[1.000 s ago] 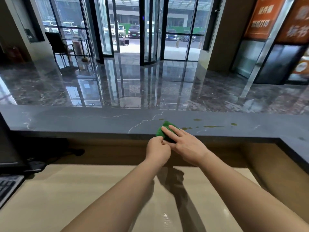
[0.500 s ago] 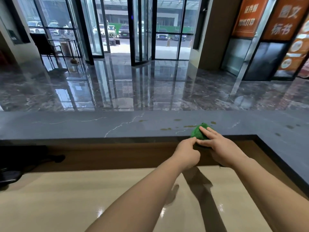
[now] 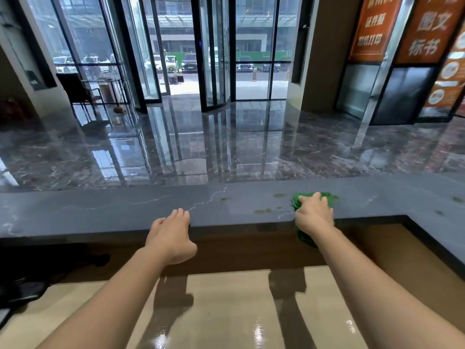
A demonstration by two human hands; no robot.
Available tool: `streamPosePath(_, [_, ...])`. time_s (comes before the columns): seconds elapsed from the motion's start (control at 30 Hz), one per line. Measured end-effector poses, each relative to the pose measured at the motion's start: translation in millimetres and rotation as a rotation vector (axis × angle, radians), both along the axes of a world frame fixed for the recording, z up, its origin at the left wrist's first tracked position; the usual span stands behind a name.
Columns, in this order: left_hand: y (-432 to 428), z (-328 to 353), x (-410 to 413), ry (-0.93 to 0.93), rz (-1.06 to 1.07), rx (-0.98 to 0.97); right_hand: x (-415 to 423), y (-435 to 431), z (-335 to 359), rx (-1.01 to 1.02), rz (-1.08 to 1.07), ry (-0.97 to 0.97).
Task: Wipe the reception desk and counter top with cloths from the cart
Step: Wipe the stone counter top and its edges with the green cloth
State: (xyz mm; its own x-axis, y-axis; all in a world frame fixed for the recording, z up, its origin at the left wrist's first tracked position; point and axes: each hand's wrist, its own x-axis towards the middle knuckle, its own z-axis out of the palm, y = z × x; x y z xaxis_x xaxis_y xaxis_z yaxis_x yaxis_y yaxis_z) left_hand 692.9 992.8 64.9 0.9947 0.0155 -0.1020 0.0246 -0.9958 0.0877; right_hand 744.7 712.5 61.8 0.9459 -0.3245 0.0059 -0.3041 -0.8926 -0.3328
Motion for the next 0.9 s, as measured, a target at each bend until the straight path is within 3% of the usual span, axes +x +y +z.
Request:
streamPosePath(0.23, [7.1, 1.3, 2.3, 0.074, -0.023, -0.026, -8.9, 146.6, -6.2, -0.024, 0.43, -0.016])
streamPosePath(0.4, [2.5, 1.9, 2.6, 0.081, -0.002, -0.024, -4.4, 143.7, 0.9, -0.056, 0.603, 0.042])
streamPosePath(0.73, [4.1, 5.6, 3.1, 0.104, -0.012, -0.054, 23.3, -54.8, 11.3, -0.033, 0.113, 0.154])
streamPosePath(0.9, [4.5, 3.6, 2.7, 0.094, -0.016, -0.048, 36.3, -42.6, 6.5, -0.046, -0.017, 0.144])
